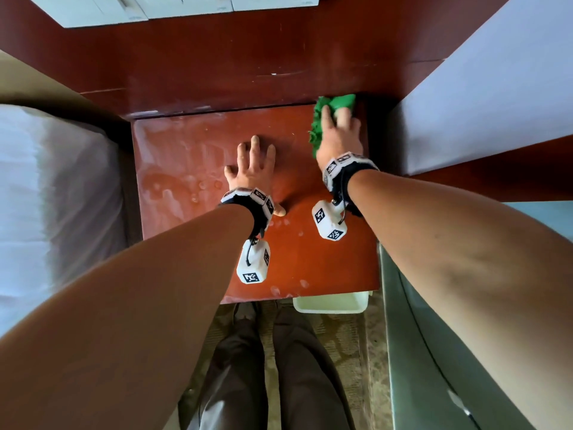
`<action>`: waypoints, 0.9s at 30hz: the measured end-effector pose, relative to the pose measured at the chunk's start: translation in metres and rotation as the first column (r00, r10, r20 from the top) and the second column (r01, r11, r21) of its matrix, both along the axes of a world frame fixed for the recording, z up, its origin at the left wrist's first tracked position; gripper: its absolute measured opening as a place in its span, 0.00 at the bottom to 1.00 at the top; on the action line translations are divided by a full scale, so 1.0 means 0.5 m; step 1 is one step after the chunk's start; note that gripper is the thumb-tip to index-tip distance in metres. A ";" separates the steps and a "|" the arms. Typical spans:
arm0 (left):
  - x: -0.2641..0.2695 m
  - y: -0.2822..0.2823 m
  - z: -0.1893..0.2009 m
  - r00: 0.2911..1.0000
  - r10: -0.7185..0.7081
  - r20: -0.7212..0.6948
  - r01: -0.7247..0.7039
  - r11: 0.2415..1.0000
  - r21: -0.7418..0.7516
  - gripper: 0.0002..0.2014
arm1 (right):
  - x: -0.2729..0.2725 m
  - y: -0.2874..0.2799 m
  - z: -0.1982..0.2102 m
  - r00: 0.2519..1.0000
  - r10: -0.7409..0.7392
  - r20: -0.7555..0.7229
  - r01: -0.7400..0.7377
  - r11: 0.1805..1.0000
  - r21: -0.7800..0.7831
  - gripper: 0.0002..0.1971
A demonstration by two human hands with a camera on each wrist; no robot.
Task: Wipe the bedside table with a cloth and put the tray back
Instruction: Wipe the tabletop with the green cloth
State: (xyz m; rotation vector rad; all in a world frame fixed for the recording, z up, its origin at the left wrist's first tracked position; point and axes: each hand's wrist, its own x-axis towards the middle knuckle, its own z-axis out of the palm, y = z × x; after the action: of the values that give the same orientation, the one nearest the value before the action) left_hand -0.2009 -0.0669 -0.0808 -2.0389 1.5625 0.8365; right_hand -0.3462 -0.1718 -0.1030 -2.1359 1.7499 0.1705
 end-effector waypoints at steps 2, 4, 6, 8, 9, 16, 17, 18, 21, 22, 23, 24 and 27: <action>-0.001 -0.001 0.002 1.000 0.002 0.007 -0.002 1.000 -0.003 0.73 | 0.021 0.019 0.008 0.984 0.176 0.030 -0.177 0.984 0.002 0.36; -0.002 -0.001 0.008 1.000 0.005 0.007 -0.005 1.000 -0.003 0.72 | 0.026 0.034 0.013 0.938 0.341 0.059 -0.343 0.939 0.033 0.37; -0.003 0.000 0.012 1.000 0.011 0.001 -0.011 1.000 -0.004 0.71 | 0.009 0.026 0.018 0.915 0.397 0.073 -0.402 0.913 0.065 0.38; -0.004 0.000 0.012 1.000 0.007 0.008 -0.007 1.000 -0.001 0.72 | -0.025 -0.001 0.015 0.956 0.287 0.067 -0.291 0.955 0.056 0.37; -0.004 -0.001 0.011 1.000 0.004 0.014 -0.004 1.000 0.004 0.72 | -0.047 -0.017 0.012 0.979 0.199 0.048 -0.201 0.979 0.044 0.37; -0.002 0.001 0.011 0.999 -0.029 0.033 0.029 1.000 -0.005 0.72 | -0.079 -0.046 0.007 0.992 0.008 -0.130 0.000 0.998 0.060 0.39; -0.003 0.001 0.012 0.998 -0.041 0.039 0.041 0.999 -0.003 0.72 | -0.072 -0.044 0.007 0.990 0.001 -0.140 0.008 0.998 0.067 0.39; -0.002 0.001 0.012 0.998 -0.054 0.044 0.054 0.999 -0.002 0.72 | -0.066 -0.042 0.008 0.990 -0.002 -0.144 0.013 0.997 0.072 0.39; 0.016 -0.002 0.022 0.997 -0.074 0.014 0.074 0.997 -0.032 0.68 | -0.059 -0.034 0.011 0.995 0.007 -0.099 0.000 0.997 0.077 0.37; 0.029 -0.003 0.027 0.997 -0.076 -0.006 0.075 0.995 -0.058 0.67 | -0.058 -0.029 0.014 0.998 0.007 -0.064 -0.003 0.998 0.068 0.37; 0.045 -0.004 0.033 0.997 -0.073 -0.021 0.071 0.993 -0.090 0.65 | -0.055 -0.024 0.012 1.000 0.006 -0.030 -0.005 0.999 0.047 0.36; 0.064 -0.003 0.036 0.997 -0.067 -0.023 0.064 0.991 -0.121 0.64 | -0.051 -0.018 0.013 1.000 0.007 -0.002 -0.007 1.000 0.027 0.36; 0.133 0.015 0.037 0.999 -0.019 0.029 0.023 0.989 -0.148 0.68 | -0.020 0.011 0.017 0.995 0.085 0.044 -0.085 0.996 -0.003 0.38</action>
State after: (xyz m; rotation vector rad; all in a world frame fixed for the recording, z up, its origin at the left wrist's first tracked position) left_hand -0.1346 -0.0596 -0.0625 -2.1234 1.6721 0.7003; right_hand -0.3563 -0.1663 -0.0947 -2.1996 1.6364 0.1436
